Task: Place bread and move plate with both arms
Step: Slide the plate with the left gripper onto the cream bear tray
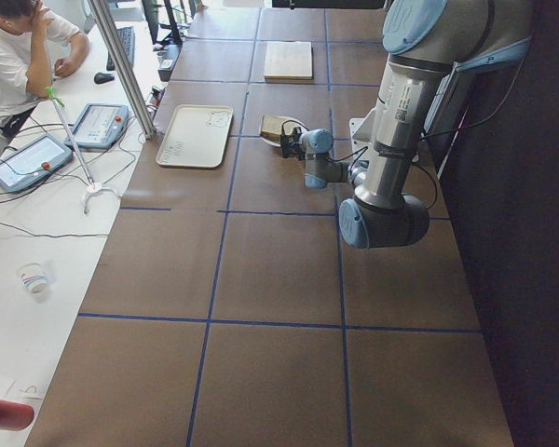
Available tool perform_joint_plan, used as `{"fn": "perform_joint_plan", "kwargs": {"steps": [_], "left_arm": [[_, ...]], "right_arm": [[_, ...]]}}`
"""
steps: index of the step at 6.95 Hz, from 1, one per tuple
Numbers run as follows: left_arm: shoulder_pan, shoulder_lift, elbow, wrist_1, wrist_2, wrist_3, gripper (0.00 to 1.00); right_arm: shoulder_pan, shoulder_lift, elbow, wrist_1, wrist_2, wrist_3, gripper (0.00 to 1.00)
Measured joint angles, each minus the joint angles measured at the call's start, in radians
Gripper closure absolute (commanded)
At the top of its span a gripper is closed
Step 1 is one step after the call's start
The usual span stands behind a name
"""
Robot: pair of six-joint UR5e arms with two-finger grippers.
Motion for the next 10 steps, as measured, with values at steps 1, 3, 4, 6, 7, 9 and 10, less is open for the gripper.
{"fn": "perform_joint_plan", "kwargs": {"steps": [1,3,4,6,7,9,10], "left_arm": [[0.0,-0.001,0.0,-0.002,0.0,-0.002,0.97],[-0.009,-0.001,0.0,-0.045,0.0,-0.065,0.98],[-0.022,-0.001,0.001,-0.087,0.0,-0.12,0.98],[-0.076,-0.021,0.007,-0.135,0.001,-0.214,0.98],[-0.115,-0.054,0.034,-0.141,0.003,-0.264,0.98],[-0.186,-0.169,0.182,-0.151,0.044,-0.366,0.98],[-0.222,-0.241,0.295,-0.16,0.081,-0.443,0.97]], "right_arm": [[0.0,0.0,0.0,0.0,0.0,0.001,0.0],[0.0,0.0,0.0,0.0,0.0,0.001,0.0],[0.0,0.0,0.0,0.0,0.0,0.002,0.0],[0.0,0.0,0.0,0.0,0.0,0.002,0.0],[0.0,0.001,0.0,0.0,0.0,0.002,0.0],[0.0,0.002,0.0,0.0,0.0,0.003,0.0],[-0.001,0.003,0.0,0.0,-0.001,0.003,0.0]]}}
